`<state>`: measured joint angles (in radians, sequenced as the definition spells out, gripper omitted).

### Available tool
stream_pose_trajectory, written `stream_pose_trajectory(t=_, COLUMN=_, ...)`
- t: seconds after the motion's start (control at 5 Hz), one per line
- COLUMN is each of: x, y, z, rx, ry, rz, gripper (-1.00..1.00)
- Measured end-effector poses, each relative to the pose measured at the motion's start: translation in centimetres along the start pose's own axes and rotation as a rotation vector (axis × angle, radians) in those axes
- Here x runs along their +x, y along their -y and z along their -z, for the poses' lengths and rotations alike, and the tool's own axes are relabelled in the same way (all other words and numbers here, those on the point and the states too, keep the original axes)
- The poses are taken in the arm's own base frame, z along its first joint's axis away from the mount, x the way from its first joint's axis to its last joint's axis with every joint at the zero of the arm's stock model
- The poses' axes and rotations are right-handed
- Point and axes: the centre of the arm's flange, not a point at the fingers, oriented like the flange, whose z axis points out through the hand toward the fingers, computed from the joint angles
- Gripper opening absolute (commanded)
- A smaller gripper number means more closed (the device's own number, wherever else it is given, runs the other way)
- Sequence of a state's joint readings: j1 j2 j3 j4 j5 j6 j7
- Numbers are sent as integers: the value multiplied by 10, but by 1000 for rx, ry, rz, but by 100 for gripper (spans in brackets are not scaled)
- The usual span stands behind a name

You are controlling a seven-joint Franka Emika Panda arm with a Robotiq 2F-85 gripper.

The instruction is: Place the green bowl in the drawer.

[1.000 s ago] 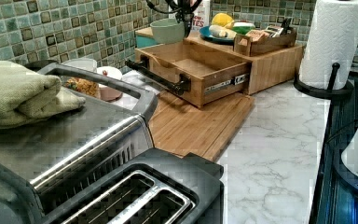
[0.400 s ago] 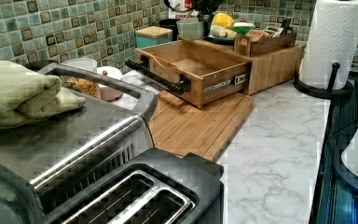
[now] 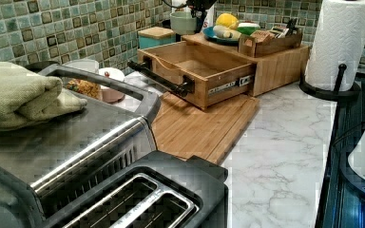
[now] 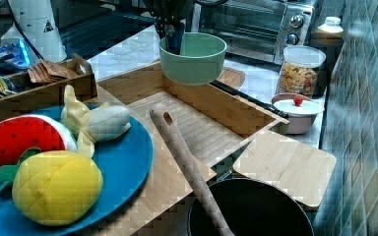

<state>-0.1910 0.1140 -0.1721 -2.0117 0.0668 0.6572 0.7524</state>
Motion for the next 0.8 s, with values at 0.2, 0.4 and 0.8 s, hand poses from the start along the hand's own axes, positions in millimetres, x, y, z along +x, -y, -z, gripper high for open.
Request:
stream_pose_trajectory(t=0.2, x=0, y=1, z=-13, rx=-21, ry=-3, rz=40, gripper=-100)
stream_pose_trajectory(t=0.4, x=2, y=1, z=-38, rx=-63, ry=-7, rz=146, gripper=-100)
stream_pose_trajectory(t=0.8, x=6, y=-3, z=-89, rx=-37, ry=-24, rz=154, gripper=-100)
